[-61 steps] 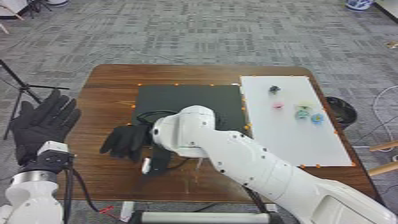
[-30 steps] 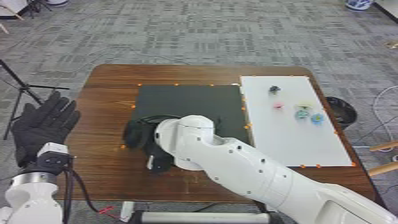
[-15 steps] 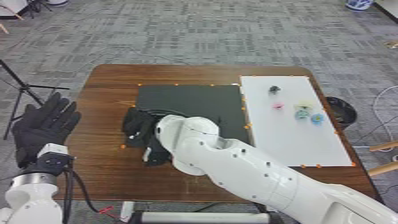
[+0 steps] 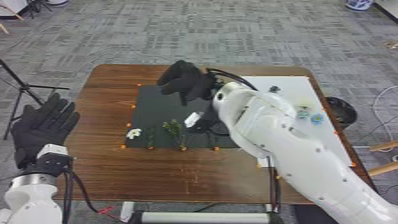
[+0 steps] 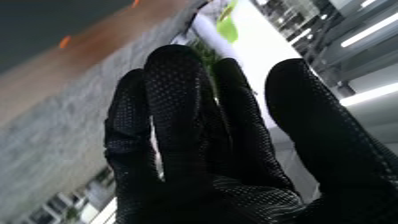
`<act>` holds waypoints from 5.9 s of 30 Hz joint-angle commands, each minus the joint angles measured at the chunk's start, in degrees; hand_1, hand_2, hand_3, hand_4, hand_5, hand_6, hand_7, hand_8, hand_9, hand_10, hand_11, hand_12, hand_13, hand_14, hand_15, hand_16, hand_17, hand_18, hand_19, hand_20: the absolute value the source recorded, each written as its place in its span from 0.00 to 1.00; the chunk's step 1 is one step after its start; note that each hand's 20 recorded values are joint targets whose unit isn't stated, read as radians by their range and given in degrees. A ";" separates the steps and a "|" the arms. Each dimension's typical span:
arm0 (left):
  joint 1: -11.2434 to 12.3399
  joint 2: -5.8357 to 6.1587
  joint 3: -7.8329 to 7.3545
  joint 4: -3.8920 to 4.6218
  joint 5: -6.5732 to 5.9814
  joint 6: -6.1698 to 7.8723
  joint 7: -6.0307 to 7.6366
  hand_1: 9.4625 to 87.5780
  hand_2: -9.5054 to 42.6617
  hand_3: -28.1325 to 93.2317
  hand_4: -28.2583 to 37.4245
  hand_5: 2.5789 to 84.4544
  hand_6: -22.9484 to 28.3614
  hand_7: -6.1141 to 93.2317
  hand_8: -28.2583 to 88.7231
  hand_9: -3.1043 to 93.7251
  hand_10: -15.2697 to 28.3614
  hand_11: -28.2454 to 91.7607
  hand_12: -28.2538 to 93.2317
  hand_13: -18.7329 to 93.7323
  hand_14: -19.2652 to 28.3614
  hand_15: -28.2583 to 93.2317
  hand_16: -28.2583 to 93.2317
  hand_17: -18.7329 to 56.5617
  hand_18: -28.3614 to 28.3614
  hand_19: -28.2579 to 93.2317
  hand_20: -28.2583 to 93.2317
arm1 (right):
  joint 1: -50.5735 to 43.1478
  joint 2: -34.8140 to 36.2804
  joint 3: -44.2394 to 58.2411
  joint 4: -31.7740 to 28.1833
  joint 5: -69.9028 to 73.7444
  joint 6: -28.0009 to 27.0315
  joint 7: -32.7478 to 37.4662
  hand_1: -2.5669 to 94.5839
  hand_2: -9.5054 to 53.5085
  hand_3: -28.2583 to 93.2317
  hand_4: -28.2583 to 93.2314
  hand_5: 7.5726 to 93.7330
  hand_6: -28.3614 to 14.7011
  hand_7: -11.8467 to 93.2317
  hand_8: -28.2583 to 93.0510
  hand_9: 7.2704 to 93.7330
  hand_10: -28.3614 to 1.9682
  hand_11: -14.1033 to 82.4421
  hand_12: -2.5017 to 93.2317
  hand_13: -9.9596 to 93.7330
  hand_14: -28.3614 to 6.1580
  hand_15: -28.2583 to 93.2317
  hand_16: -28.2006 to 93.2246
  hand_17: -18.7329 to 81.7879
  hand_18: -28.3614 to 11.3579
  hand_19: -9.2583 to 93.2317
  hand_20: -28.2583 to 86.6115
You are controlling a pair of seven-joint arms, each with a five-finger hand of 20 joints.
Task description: Arrange flowers
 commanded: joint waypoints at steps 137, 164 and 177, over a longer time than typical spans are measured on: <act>-5.13 3.57 4.73 -0.59 -1.48 -2.02 2.20 0.14 0.59 0.79 0.00 0.50 0.64 0.15 0.18 0.37 0.70 0.39 0.31 0.39 0.72 0.44 0.19 0.17 0.77 0.53 0.31 | 27.79 -15.12 -43.27 38.40 -15.22 23.80 2.80 0.60 0.06 0.79 0.00 0.65 0.63 0.47 0.23 0.74 0.61 0.29 0.29 0.77 0.64 0.74 0.50 0.52 0.21 0.83 0.59; -1.57 1.33 1.32 -1.45 -1.04 -1.50 1.80 0.15 0.56 0.81 0.00 0.51 0.64 0.15 0.18 0.37 0.70 0.40 0.31 0.39 0.73 0.45 0.19 0.16 0.77 0.54 0.31 | 23.15 -13.81 -34.29 34.94 -13.89 6.11 14.12 0.38 0.47 0.84 0.07 0.49 0.45 0.20 0.17 0.66 0.35 0.33 0.20 0.76 0.48 0.86 0.49 0.53 0.12 0.89 0.58; -0.56 0.75 0.58 -1.67 -0.86 -1.10 1.51 0.16 0.56 0.81 0.00 0.50 0.64 0.16 0.18 0.37 0.70 0.40 0.31 0.39 0.73 0.45 0.19 0.16 0.77 0.54 0.31 | 24.20 -12.01 -36.38 31.39 -22.31 -1.17 16.00 0.33 0.54 0.86 0.13 0.80 0.52 0.27 0.16 0.71 0.29 0.30 0.20 0.76 0.41 0.85 0.50 0.52 0.06 0.90 0.55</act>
